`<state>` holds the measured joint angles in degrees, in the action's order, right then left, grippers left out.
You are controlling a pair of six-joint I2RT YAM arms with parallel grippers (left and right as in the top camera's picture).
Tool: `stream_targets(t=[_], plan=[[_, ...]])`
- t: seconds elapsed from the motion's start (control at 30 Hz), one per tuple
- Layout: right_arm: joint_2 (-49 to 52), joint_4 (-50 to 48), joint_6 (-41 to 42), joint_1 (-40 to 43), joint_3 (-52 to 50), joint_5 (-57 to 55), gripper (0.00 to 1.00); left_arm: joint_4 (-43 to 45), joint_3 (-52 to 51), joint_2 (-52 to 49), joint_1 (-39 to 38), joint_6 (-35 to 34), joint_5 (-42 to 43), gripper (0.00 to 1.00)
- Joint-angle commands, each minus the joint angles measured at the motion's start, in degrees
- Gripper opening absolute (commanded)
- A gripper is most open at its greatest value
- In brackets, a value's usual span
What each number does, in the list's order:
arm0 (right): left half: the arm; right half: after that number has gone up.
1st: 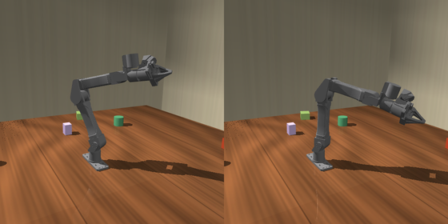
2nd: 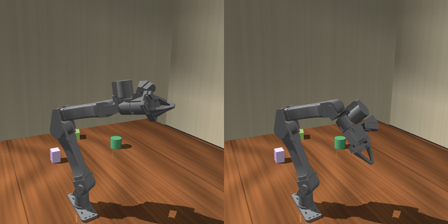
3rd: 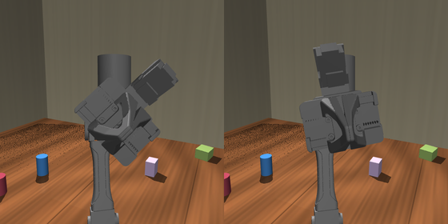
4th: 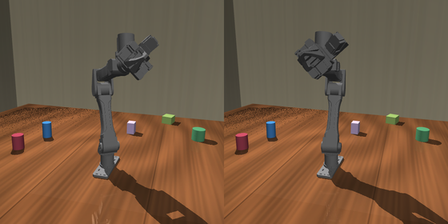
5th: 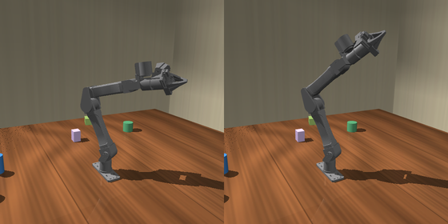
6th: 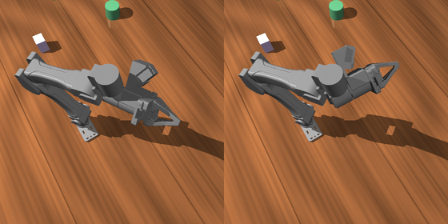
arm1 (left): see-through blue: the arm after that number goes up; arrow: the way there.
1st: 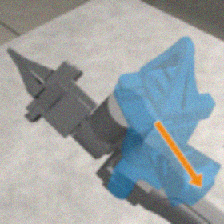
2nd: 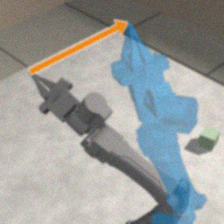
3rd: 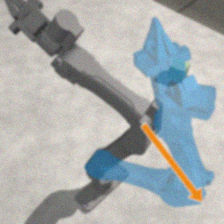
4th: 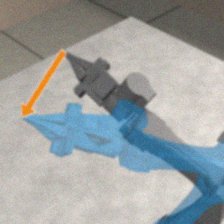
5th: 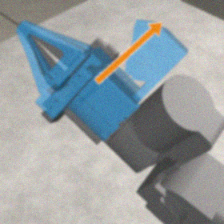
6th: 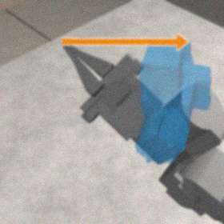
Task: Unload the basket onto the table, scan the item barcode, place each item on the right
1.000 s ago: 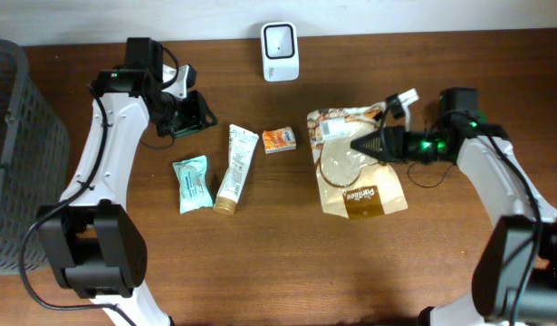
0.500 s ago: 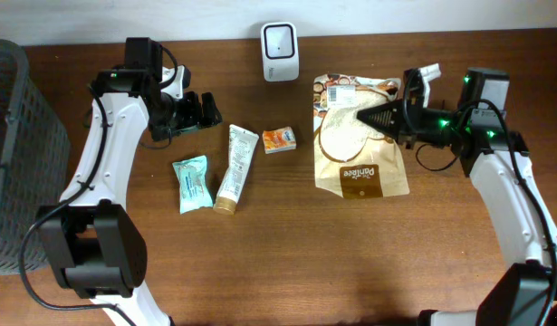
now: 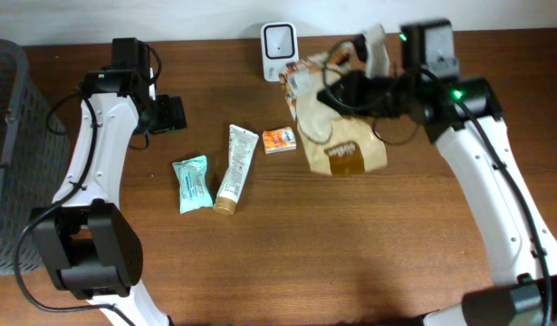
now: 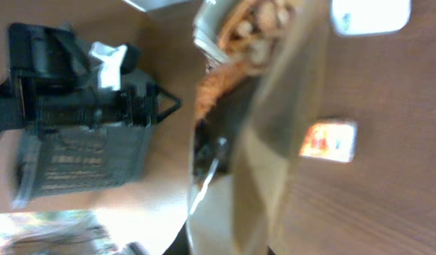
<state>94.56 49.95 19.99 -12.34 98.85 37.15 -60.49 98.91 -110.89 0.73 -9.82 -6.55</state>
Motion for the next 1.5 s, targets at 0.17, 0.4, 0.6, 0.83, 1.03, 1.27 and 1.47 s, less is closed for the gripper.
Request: stream_targets(t=[0.17, 0.4, 0.6, 0.83, 1.03, 1.27, 1.47], plan=[[11.82, -9.05, -21.40, -9.90, 13.92, -44.92, 0.04, -0.07, 0.35, 0.50, -0.07, 0.72, -2.29, 0.99], [22.34, -26.60, -42.66, -16.04, 13.92, -64.87, 0.04, -0.07, 0.35, 0.50, -0.07, 0.72, -2.27, 0.99], [29.40, -35.63, -51.25, -17.33, 13.92, -70.03, 0.04, -0.07, 0.35, 0.50, -0.07, 0.72, -2.29, 0.99], [30.08, -33.88, -46.40, -17.46, 13.88, -73.40, 0.04, -0.07, 0.35, 0.50, -0.07, 0.72, -2.29, 0.99], [27.89, -18.21, -26.38, -17.57, 13.90, -72.13, 0.04, -0.07, 0.35, 0.50, -0.07, 0.72, -2.27, 0.99], [19.78, -4.44, -14.93, -13.27, 13.90, -48.94, 0.04, -0.07, 0.35, 0.50, -0.07, 0.72, -2.29, 0.99], [18.60, 3.80, -14.62, -5.46, 13.88, -23.54, 0.04, -0.07, 0.35, 0.50, -0.07, 0.72, -2.27, 0.99]])
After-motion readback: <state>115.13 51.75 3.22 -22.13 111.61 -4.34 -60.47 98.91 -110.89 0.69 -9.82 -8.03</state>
